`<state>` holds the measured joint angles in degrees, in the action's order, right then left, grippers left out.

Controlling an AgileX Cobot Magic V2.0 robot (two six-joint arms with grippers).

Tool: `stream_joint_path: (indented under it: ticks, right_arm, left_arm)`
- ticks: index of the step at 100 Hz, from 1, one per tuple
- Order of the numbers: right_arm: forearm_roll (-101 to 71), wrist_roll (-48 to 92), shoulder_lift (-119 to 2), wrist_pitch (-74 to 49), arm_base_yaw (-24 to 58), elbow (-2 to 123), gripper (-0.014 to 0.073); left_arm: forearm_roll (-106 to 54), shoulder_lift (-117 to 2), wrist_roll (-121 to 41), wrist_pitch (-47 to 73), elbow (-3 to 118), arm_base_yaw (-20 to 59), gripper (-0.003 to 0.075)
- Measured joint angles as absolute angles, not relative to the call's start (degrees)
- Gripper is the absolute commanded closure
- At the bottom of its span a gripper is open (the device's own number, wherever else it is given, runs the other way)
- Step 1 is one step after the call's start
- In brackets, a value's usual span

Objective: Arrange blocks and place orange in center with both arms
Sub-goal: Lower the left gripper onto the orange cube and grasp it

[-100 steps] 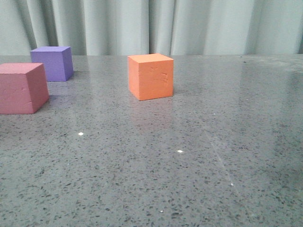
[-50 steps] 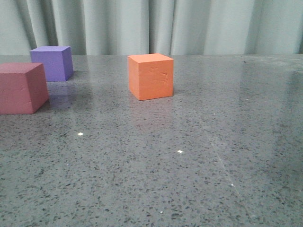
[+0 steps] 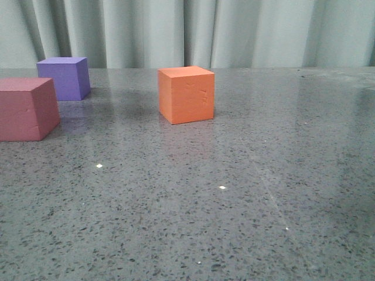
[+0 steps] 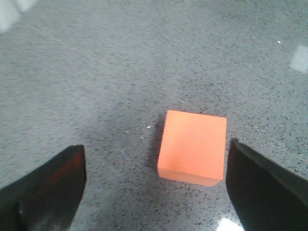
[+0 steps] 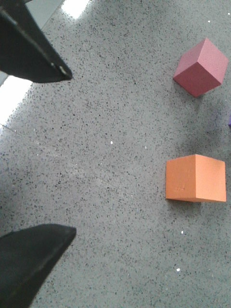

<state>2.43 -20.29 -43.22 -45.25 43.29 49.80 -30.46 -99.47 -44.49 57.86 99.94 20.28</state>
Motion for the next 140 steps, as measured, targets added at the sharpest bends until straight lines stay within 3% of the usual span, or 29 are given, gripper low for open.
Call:
stream_joint_path:
  ticks: [45,68,140]
  right_arm:
    - [1.22,-20.29,-43.22,-45.25,43.29,49.80,-0.0004]
    - [0.00,-20.29,-43.22,-45.25,43.29,49.80,-0.0004]
    - [0.00,-20.29,-43.22,-45.58,43.29,49.80,-0.0004]
  left_arm:
    - [-29.38,-107.71,-45.14,58.58,104.08,24.57,0.0147]
    - [-27.32,-110.79,-45.22,58.17,104.43,26.77,0.0063]
    - [-27.27,-115.73,-45.22,59.43,104.48,27.43,0.0069]
